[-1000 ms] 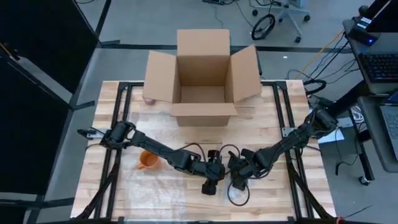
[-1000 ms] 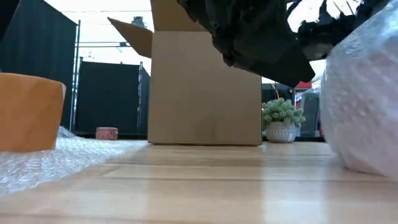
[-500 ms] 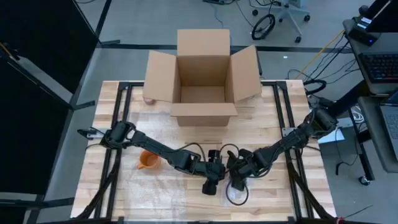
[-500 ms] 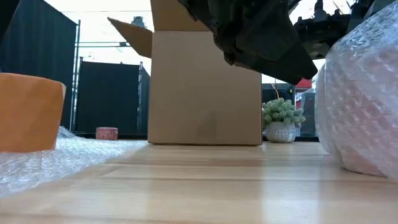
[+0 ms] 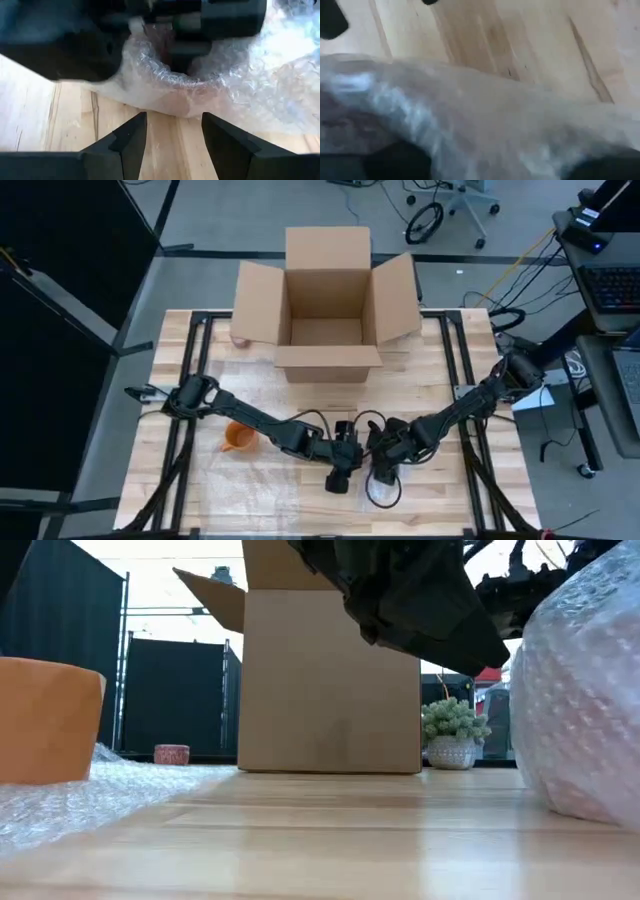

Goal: Wrap mug
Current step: Wrap the pink cup with bubble wrap

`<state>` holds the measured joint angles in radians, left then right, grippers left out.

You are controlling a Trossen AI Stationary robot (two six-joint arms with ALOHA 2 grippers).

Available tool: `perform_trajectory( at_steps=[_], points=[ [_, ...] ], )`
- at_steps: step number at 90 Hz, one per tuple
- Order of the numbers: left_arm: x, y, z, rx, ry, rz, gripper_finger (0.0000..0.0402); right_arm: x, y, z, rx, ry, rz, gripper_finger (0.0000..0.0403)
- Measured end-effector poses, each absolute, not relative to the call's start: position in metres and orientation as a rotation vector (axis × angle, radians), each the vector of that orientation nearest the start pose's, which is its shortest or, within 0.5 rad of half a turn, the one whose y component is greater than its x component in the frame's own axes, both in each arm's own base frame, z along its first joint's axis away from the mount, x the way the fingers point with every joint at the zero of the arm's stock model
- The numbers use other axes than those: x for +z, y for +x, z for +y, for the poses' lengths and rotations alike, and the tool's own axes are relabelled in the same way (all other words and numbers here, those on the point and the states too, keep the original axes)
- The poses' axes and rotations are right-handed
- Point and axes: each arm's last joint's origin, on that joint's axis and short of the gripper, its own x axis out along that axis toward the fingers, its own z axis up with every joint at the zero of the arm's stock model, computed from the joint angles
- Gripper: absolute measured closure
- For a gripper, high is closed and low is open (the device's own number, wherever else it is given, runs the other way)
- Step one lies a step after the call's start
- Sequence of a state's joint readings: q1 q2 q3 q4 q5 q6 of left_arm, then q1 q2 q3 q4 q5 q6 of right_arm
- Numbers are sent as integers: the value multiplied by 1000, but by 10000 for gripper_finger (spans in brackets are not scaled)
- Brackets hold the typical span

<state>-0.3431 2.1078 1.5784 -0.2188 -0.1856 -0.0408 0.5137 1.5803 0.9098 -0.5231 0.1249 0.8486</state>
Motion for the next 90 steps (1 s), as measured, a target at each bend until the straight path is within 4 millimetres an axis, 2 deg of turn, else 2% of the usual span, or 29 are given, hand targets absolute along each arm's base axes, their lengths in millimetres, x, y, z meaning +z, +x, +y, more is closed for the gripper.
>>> perform_trajectory(
  at_steps=[8,32,57,90],
  points=[
    [193,442,-152,-137,160,725,223,182,248,137,-145,375,1164,115],
    [195,442,-150,-102,152,722,223,186,243,133,-154,349,1183,117],
    [221,436,-148,-79,158,662,223,192,242,133,-138,356,1168,117],
    [224,436,-148,-80,160,647,223,230,227,124,-119,407,1026,117]
  ],
)
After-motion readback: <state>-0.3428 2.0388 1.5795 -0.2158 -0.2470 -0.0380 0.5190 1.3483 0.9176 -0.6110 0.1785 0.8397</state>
